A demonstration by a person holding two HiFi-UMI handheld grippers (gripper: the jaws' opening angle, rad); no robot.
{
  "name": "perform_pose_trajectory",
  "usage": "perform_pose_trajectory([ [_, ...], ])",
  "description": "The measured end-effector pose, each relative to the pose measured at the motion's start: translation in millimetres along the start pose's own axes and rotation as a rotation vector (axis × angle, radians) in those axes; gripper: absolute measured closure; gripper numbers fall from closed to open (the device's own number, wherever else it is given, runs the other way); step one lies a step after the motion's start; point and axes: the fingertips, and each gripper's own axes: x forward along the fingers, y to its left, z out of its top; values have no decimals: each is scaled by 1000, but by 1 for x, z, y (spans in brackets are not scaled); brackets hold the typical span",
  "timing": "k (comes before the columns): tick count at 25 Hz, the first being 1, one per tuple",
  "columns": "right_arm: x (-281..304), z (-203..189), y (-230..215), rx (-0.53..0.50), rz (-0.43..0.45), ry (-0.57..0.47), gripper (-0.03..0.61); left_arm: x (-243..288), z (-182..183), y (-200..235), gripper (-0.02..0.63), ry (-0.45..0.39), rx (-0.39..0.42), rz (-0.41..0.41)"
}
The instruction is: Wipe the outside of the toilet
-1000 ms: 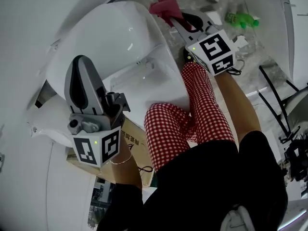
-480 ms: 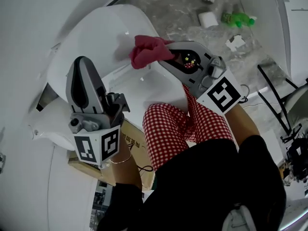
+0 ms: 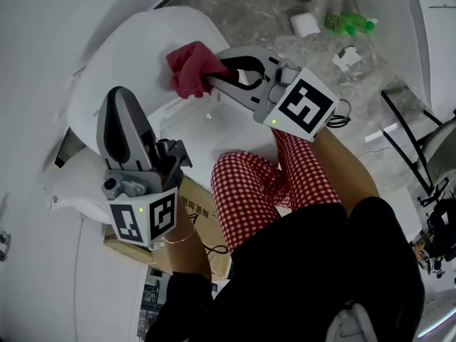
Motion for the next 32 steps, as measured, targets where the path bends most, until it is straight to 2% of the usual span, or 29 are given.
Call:
perform_pose_trajectory([
  [4,2,-10,-21,88,-60,20,518,2,-1,3,603,-2,-13,5],
  [6,3,-20,-31,73,-113,71,518,3,0,5,603,-5,-17,3],
  [14,12,-42,-49,39,-179,152,518,-2,-2,13,603,-5,-17,11],
  [19,16,-56,-61,22,-204,181,518,1,-5,13,603,1,-22,7],
  [26,22,-79,-76,-16,-242,273,518,3,-5,13,603,2,-17,8],
  [32,28,-98,-88,6,-269,310,518,4,-7,16,603,0,-23,11],
])
